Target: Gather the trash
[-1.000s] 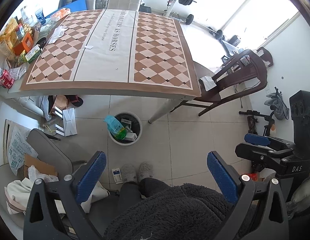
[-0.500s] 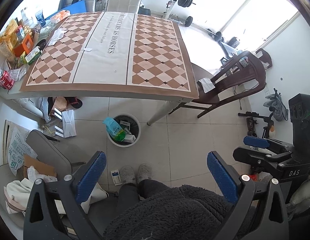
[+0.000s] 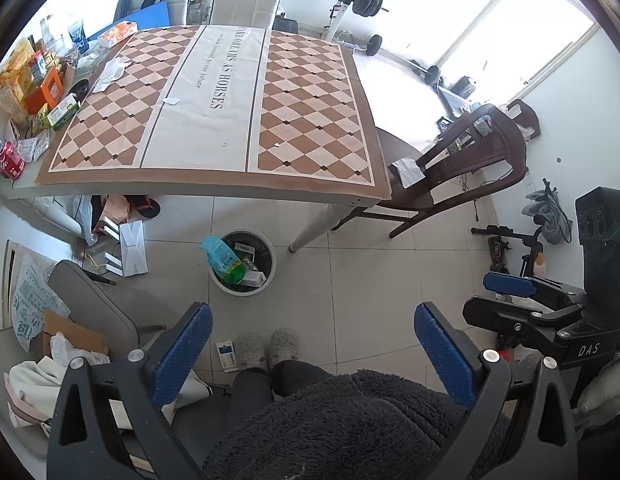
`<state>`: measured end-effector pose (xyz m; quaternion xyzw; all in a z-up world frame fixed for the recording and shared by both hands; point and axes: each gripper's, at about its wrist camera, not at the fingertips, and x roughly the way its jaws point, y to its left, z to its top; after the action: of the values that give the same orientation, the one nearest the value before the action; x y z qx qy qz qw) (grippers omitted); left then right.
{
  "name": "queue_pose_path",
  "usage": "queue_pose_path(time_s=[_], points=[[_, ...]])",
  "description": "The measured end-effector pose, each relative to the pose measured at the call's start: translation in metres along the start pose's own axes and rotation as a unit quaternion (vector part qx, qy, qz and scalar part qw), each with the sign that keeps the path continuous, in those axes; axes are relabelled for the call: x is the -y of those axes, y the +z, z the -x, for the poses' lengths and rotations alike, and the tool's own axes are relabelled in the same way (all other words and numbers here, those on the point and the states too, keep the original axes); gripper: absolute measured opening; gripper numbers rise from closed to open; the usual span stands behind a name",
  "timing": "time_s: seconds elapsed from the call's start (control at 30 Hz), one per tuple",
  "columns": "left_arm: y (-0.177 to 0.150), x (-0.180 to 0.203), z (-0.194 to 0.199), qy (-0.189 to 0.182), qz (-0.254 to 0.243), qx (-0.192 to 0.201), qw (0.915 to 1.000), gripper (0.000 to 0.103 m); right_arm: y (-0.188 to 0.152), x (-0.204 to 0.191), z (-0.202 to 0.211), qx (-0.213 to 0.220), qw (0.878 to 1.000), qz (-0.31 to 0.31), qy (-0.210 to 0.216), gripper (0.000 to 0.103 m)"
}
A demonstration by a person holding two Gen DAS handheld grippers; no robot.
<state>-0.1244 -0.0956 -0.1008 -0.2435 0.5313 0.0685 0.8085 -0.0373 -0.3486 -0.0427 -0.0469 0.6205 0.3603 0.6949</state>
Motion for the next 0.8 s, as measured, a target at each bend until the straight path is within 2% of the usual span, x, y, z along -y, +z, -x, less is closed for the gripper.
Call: queue_pose_path(time_s=[0.8], points=[[-0.0017, -0.0014, 0.0009, -0.001, -0.003, 0.000, 1.0000, 0.103, -0.0019, -0.0021, 0.0006, 0.001, 1.000, -0.002, 0.000, 0.103]])
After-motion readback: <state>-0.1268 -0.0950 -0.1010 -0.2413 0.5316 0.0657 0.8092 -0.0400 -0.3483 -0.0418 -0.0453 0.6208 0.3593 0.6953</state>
